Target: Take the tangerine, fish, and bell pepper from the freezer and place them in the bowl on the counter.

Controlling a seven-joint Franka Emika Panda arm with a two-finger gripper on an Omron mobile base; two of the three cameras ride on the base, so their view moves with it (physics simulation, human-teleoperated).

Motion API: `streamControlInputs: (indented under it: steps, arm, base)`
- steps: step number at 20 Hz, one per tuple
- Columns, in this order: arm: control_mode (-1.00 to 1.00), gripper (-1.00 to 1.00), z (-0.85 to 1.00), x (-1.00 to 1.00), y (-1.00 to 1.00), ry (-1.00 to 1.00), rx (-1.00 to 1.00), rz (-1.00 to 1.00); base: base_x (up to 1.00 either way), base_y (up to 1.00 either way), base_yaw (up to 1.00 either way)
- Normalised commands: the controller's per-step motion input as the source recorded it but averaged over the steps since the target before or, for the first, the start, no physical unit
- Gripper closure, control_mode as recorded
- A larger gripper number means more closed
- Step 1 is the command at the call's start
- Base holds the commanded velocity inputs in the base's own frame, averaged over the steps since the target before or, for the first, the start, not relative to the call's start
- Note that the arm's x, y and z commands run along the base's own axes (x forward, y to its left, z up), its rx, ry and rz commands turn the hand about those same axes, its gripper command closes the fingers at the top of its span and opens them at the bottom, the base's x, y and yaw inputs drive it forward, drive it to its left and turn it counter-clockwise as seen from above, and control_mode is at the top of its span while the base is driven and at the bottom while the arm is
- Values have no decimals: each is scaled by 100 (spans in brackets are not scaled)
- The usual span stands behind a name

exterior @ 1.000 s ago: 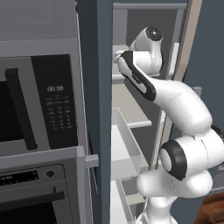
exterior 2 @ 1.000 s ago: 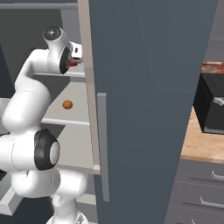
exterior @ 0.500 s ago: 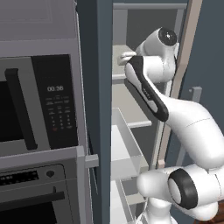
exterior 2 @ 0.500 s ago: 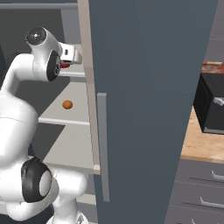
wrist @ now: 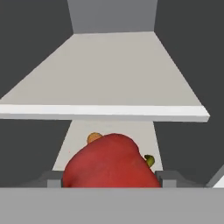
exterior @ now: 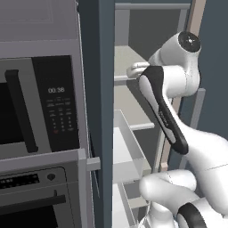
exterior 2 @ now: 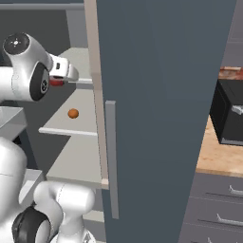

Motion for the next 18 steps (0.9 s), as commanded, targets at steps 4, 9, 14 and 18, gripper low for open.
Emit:
streamControlInputs:
  steps: [4, 9, 14, 18]
  arm:
    - [-100, 100, 0, -100, -13, 9, 0, 0]
    - [-100, 100, -1, -95, -10, 11, 0, 0]
    - [-100, 100, -11, -70, -6, 9, 0, 0]
    - [-100, 100, -14, -61, -9, 9, 0, 0]
  base:
    - [0, 0, 0]
    - [0, 0, 0]
    - [0, 0, 0]
    - [0, 0, 0]
